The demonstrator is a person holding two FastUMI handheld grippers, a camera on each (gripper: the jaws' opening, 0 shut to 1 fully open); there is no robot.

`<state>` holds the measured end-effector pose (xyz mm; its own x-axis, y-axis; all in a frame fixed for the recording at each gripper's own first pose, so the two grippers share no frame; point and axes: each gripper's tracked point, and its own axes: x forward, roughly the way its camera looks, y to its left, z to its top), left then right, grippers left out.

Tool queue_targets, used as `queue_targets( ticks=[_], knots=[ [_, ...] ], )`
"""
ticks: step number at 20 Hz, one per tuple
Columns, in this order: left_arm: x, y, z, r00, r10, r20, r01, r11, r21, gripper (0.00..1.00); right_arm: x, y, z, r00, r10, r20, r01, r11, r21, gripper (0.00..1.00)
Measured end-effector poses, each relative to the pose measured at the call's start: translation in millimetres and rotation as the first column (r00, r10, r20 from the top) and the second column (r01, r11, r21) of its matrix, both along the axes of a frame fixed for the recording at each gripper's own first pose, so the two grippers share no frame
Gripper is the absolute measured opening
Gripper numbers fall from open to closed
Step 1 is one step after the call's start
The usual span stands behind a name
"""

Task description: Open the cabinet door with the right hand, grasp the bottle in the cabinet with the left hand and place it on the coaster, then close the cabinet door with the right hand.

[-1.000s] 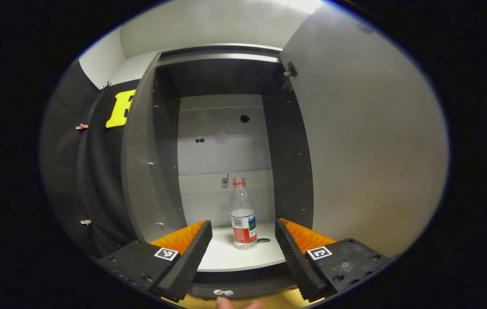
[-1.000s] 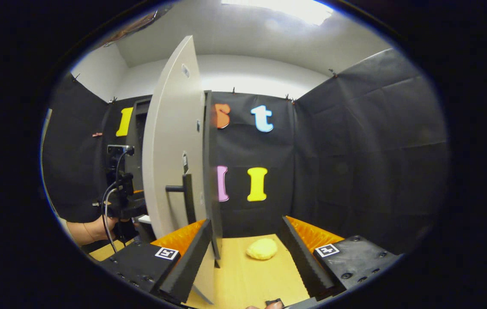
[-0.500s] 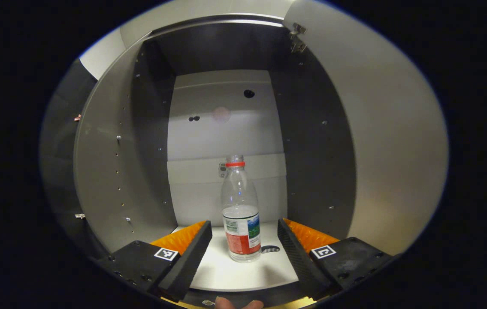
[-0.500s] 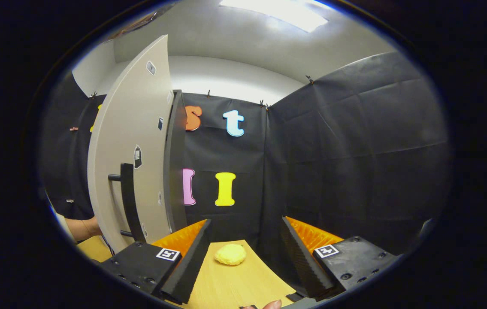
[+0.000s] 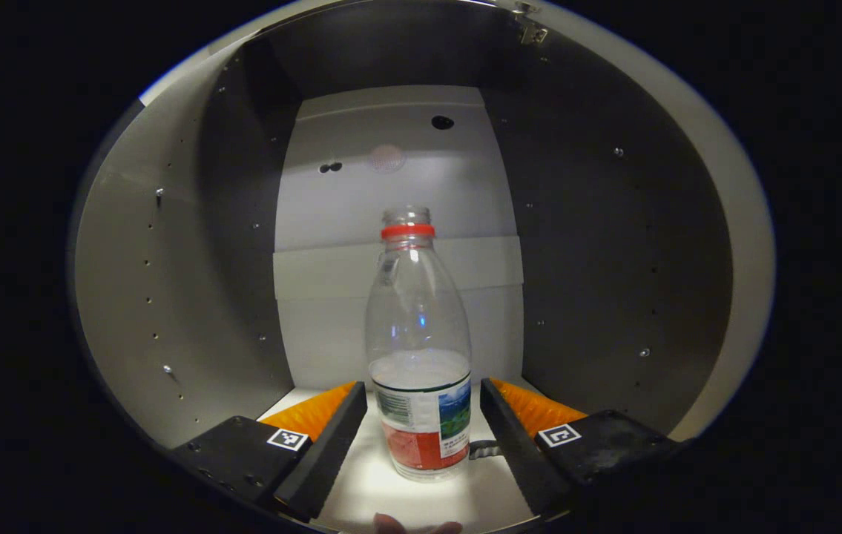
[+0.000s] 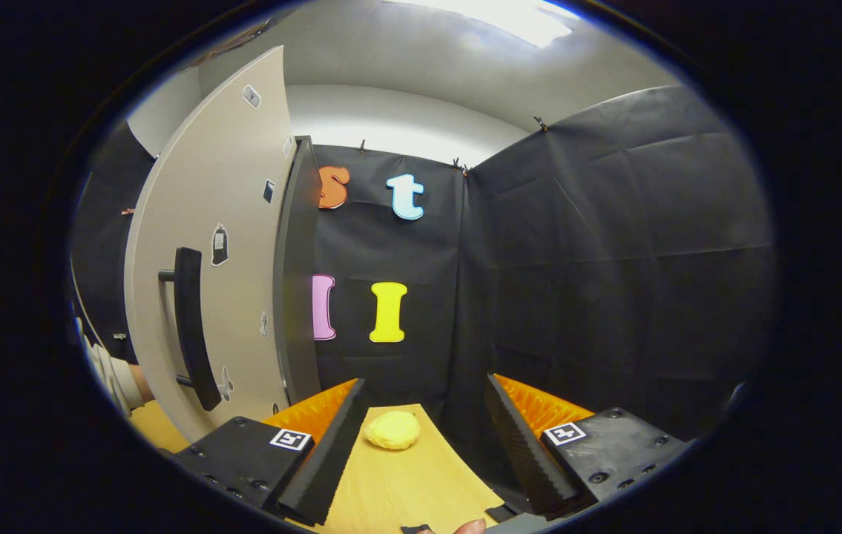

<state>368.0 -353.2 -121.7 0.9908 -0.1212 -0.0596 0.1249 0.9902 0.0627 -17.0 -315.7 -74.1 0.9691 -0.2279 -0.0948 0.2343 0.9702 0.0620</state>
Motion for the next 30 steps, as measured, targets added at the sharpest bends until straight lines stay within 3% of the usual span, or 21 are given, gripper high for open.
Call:
queue_targets(
  ticks=[1,4,6,11,12,19,24,30],
  knots=[
    [3,-1,0,1.0,0.004,-0.001,-0.004,1.0,-0.003,0.97,1,1,-1,1.0,0.002,-0.005,-0.002,1.0,-0.002,1.0],
    [2,-4,-1,0.999,-0.021,-0.029,0.02,0.998,-0.058,0.76,1,7,-4,1.0,0.013,-0.016,-0.014,1.0,-0.01,0.98],
    [-5,1,8,1.0,-0.017,-0.019,0.016,0.998,-0.06,0.75,-1,12,-1,1.0,0.017,-0.01,-0.018,1.0,-0.013,0.98],
    [-48,28,39,0.999,-0.039,0.023,0.041,0.995,-0.095,0.74,0,24,2,1.0,0.023,0.002,-0.023,1.0,-0.001,0.94],
    [-59,38,44,0.999,-0.036,0.029,0.039,0.995,-0.095,0.74,2,26,2,1.0,0.022,0.003,-0.022,1.0,0.001,0.98],
    [-149,122,61,0.999,-0.015,0.051,0.02,0.995,-0.097,0.74,15,41,11,0.999,0.04,0.03,-0.041,0.999,0.015,0.98],
    [-207,182,39,0.998,0.019,0.057,-0.016,0.998,-0.064,0.74,21,46,20,0.999,0.019,0.05,-0.02,1.0,0.021,0.98],
    [-270,225,-29,1.0,0.012,-0.015,-0.014,0.992,-0.123,0.74,19,50,29,0.998,-0.015,0.053,0.014,1.0,0.018,0.98]
  ],
)
